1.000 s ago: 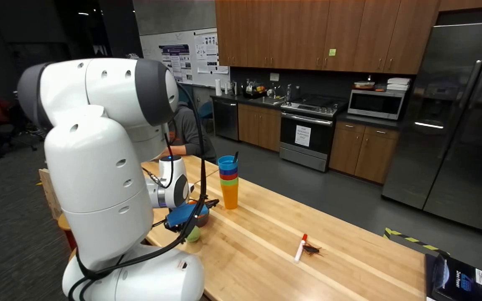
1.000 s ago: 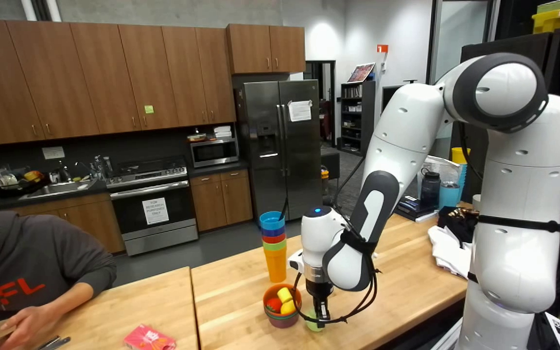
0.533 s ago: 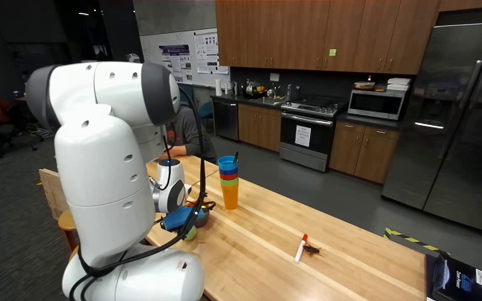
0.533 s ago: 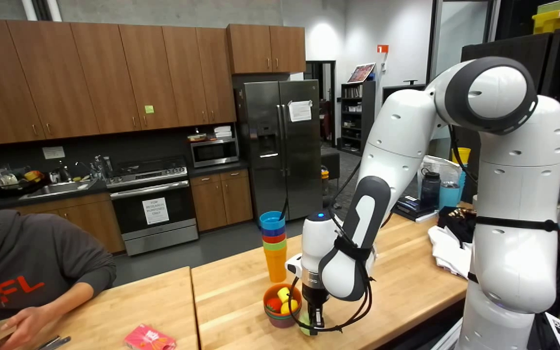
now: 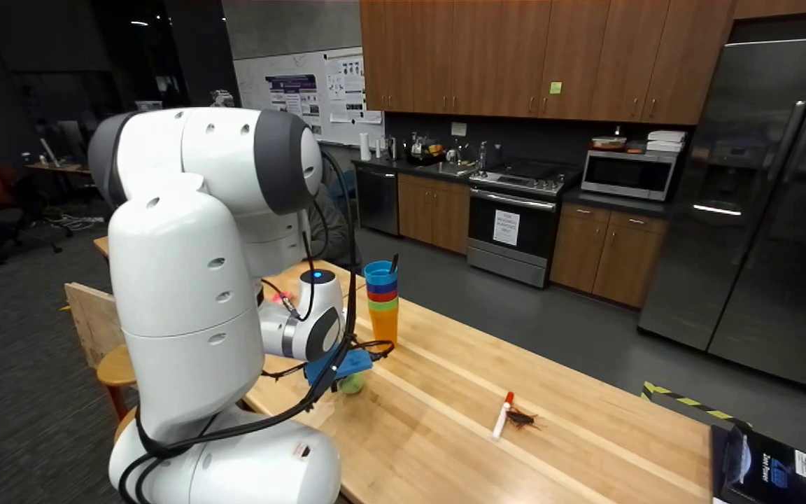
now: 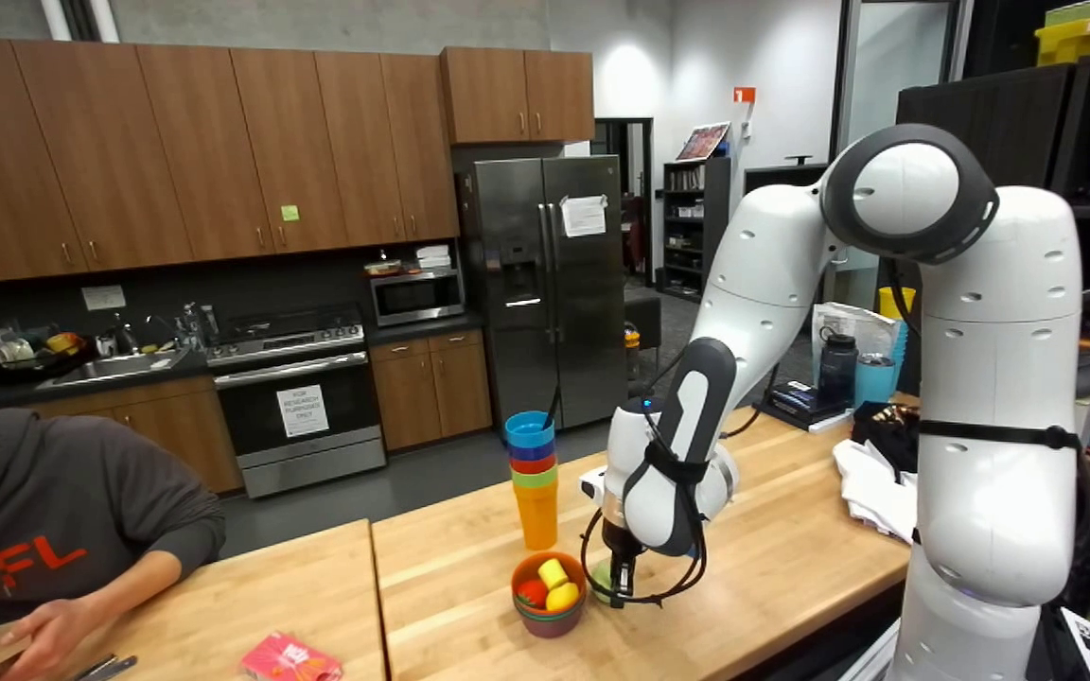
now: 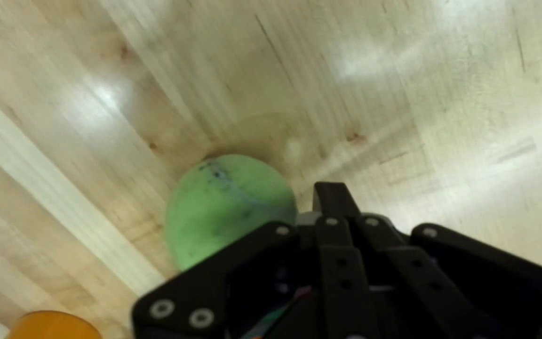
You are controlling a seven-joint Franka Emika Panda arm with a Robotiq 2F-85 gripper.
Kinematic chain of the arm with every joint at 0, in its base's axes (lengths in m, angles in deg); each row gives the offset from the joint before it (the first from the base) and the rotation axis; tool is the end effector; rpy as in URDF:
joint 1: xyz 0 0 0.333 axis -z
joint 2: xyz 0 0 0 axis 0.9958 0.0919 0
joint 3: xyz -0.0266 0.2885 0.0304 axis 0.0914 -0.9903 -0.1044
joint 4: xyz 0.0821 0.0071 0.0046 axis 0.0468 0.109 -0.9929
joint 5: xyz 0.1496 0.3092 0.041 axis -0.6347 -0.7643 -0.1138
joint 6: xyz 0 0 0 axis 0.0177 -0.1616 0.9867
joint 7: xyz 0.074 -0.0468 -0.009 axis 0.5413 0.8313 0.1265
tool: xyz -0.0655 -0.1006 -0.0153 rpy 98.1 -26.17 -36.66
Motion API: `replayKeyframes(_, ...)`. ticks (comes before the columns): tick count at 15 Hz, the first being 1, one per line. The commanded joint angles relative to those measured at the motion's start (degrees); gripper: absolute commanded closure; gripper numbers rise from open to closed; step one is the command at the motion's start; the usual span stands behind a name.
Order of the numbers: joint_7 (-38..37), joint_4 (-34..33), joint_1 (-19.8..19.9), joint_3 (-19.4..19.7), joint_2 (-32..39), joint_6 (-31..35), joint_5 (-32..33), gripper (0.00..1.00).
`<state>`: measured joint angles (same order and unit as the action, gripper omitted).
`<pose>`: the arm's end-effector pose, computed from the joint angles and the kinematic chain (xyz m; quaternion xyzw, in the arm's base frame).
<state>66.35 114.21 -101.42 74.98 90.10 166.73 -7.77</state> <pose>0.3430 0.1706 0.2039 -0.9035 -0.4212 -0.0738 0.0278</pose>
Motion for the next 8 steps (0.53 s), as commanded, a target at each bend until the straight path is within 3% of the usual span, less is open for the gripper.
replayKeyframes(1,1.11,-0.02,0.51,0.81,0.68,2.01,-0.62,1.00)
replayKeyframes(8,2.21,0.96,2.46,0.75,-2.38,3.01,-2.42,1.00)
